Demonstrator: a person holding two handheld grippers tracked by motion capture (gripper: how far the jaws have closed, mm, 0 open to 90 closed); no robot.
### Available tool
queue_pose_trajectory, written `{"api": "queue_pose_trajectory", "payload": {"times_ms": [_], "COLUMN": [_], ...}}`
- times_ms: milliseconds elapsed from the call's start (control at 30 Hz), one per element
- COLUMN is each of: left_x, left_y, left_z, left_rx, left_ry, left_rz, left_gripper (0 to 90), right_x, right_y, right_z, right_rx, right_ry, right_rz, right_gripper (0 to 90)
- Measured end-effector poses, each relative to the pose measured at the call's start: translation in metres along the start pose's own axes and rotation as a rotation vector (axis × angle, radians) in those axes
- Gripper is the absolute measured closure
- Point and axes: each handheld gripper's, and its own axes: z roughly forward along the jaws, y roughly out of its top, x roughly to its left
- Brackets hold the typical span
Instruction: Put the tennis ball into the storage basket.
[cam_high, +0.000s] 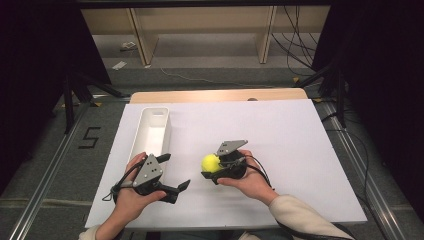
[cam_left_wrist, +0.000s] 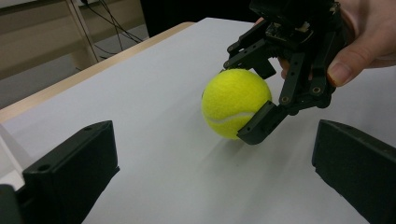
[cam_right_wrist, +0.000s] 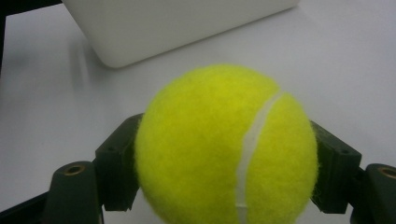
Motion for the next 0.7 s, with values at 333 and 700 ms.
{"api": "queue_pose_trajectory", "payload": {"times_ms": [333,700], "left_x": [-0.0001,-0.0001], "left_y": [0.0000,0.0000], "left_z": [0.0001,0.0004], "left_rx": [0.000,0.001], "left_ry": [-0.001,-0.003], "left_rz": [0.001,0.000], "left_gripper": [0.0,0.0], "right_x": [-0.0016,-0.0031], "right_y": [0.0030,0.0073], "right_z": [-0.0040,-0.0085], "right_rx": [-0.020,-0.041], "right_ry": [-0.011,-0.019], "right_rz": [0.001,-0.003], "right_gripper": [26.1,26.1]}}
